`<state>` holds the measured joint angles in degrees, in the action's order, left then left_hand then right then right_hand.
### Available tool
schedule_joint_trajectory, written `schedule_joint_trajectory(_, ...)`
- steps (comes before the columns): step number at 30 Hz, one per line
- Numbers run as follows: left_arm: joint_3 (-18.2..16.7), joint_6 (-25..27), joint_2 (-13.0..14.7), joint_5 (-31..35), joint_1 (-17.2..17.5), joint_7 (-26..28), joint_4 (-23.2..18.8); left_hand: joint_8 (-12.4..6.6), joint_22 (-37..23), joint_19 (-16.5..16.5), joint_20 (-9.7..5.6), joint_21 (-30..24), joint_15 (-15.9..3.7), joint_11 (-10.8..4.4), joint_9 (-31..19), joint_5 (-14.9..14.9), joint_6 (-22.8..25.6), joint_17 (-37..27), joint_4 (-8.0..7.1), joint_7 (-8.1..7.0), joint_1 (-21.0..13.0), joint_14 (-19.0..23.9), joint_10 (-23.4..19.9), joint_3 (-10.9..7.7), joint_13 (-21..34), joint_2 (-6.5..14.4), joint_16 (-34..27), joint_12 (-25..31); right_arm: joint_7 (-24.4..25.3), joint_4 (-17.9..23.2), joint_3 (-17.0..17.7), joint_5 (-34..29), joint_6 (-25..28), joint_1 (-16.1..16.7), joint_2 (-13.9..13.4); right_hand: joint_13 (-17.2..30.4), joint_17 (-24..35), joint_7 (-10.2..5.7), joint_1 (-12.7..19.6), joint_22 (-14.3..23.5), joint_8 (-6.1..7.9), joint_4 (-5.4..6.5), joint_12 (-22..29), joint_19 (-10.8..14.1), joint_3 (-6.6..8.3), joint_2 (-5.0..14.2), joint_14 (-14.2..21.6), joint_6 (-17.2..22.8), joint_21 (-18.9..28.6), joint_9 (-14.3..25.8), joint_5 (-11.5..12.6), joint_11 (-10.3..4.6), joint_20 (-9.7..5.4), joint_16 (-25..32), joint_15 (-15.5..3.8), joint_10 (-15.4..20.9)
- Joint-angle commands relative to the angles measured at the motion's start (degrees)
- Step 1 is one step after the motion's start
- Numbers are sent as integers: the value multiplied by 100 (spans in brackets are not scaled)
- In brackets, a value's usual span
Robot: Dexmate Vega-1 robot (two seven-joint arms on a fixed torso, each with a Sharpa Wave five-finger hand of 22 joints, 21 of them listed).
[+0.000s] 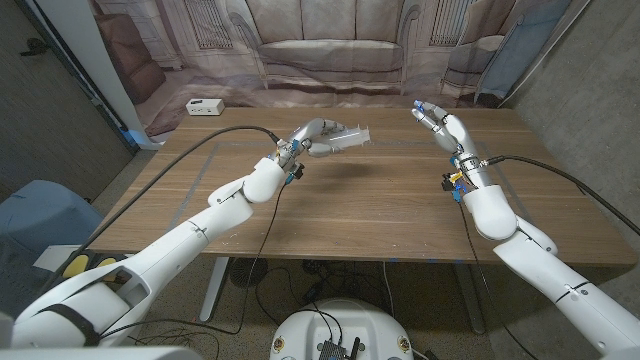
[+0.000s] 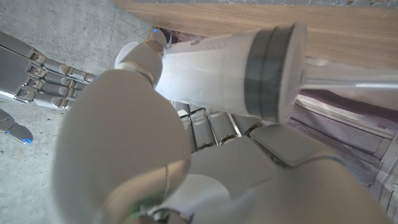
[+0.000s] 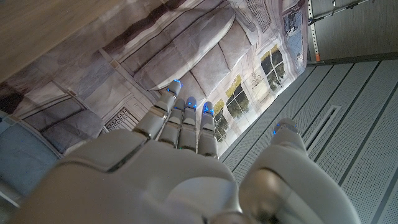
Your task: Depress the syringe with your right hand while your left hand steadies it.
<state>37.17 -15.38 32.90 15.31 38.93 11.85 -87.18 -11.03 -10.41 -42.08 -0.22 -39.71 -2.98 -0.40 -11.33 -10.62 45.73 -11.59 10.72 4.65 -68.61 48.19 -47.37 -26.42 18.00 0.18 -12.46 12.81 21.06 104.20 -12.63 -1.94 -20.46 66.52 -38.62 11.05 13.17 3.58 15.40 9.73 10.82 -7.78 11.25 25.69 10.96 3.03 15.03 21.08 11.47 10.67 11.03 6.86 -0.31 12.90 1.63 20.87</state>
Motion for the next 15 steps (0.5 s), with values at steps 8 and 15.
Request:
schedule_joint_trajectory(8, 87, 159, 105, 5, 10, -166, 31, -28, -14, 25, 7, -55, -263, -13, -18, -39, 17, -23, -130, 2, -26, 210, -20, -132, 26, 493, -40, 23, -4, -129, -77, 84, -1, -122, 20, 24, 16, 31, 32, 33, 39, 11, 34, 24, -15, -9, 22, 38, -4, 9, -2, 16, -18, 3, 20, 50)
schedule_joint_trajectory(15, 125, 188, 117, -9, 6, -224, 65, -19, -14, 46, 6, -56, -269, -17, -18, -38, -11, -33, -127, -3, -36, 183, -7, -124, 26, 493, -40, 17, -16, -147, -87, 115, 4, -126, 4, 24, 16, 37, 33, 33, 40, 11, 31, 25, -18, -10, 22, 41, -4, 9, -2, 9, -16, 2, 26, 45)
